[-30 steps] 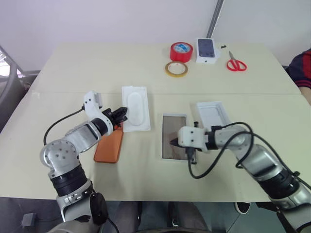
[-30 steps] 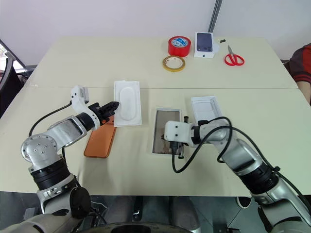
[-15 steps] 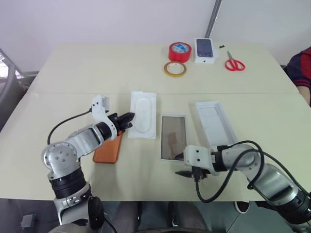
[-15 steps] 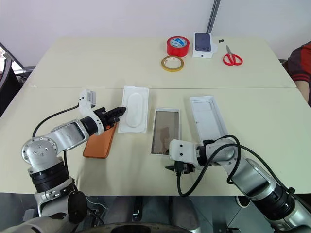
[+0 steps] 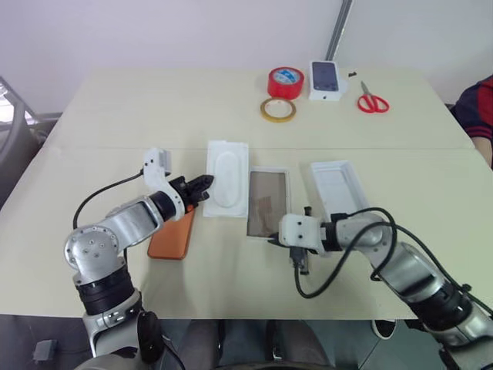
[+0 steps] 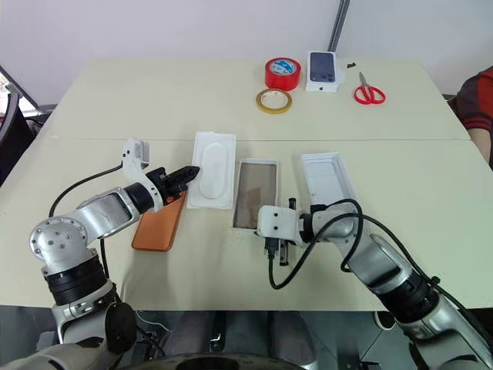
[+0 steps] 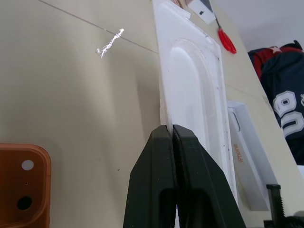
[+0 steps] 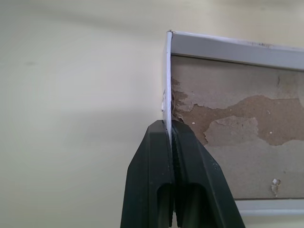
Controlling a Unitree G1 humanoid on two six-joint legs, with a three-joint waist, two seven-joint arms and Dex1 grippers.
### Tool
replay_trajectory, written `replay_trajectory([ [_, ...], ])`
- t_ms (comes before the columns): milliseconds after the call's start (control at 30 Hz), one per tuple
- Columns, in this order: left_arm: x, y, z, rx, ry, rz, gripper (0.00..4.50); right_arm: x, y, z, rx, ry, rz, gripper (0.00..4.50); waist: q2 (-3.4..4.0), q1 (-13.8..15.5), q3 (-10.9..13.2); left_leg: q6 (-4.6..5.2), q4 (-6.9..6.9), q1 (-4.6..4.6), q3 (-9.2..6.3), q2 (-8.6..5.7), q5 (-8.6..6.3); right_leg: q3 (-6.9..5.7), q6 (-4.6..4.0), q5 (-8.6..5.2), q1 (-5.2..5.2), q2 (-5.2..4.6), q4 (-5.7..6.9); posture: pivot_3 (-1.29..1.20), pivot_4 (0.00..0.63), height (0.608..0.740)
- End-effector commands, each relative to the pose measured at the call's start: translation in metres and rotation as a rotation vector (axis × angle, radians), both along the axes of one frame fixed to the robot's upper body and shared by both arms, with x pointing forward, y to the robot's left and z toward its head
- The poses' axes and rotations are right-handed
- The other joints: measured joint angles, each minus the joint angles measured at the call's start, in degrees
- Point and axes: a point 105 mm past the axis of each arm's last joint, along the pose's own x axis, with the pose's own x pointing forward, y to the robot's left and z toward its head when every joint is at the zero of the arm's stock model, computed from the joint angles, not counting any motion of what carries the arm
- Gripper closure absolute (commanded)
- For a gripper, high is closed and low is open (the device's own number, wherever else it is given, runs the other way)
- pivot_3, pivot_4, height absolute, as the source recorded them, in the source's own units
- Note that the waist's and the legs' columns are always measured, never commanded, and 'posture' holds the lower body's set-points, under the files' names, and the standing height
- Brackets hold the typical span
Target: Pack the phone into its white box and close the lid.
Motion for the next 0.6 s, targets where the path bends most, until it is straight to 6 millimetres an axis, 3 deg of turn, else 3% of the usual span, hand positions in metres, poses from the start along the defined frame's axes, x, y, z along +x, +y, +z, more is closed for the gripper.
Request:
replay_trajectory([
  [33, 0.0, -0.005, 0.013, -0.011, -0.046, -0.014, 4.5, 0.004, 0.003, 0.01, 0.016, -0.038, 0.011, 3.9, 0.0, 0.13, 0.0, 0.0, 0.0, 0.0, 0.0, 0.0, 0.0, 0.0, 0.0, 0.0, 0.0, -0.01, 0.0, 0.0, 0.15, 0.74],
  [67, 0.0, -0.006, 0.012, -0.011, -0.045, -0.015, 4.5, 0.004, 0.003, 0.012, 0.022, -0.037, 0.011, 3.65, 0.0, 0.12, 0.0, 0.0, 0.0, 0.0, 0.0, 0.0, 0.0, 0.0, 0.0, 0.0, 0.0, -0.01, 0.0, 0.0, 0.15, 0.74],
  [233, -0.004, -0.022, 0.01, -0.002, -0.028, -0.052, 4.5, 0.01, -0.011, 0.036, 0.095, -0.078, -0.062, 1.27, 0.0, 0.13, 0.0, 0.0, 0.0, -0.01, 0.0, -0.01, 0.0, 0.0, 0.0, 0.0, 0.0, -0.02, 0.0, 0.0, 0.15, 0.74],
  [367, -0.008, -0.041, 0.003, 0.024, 0.005, -0.087, 4.5, 0.008, -0.036, 0.054, 0.13, -0.058, -0.123, 1.27, -0.01, 0.53, 0.0, 0.01, 0.02, -0.05, 0.0, -0.03, -0.01, 0.0, 0.0, 0.0, 0.01, -0.05, -0.01, 0.0, 0.15, 0.74],
  [600, -0.005, -0.058, -0.007, 0.046, 0.056, -0.103, 4.5, 0.008, -0.053, 0.058, 0.134, -0.059, -0.185, 1.27, -0.01, 0.21, 0.0, 0.01, -0.01, -0.03, 0.01, -0.01, -0.01, 0.0, 0.0, 0.0, 0.0, 0.0, -0.01, 0.0, 0.15, 0.74],
])
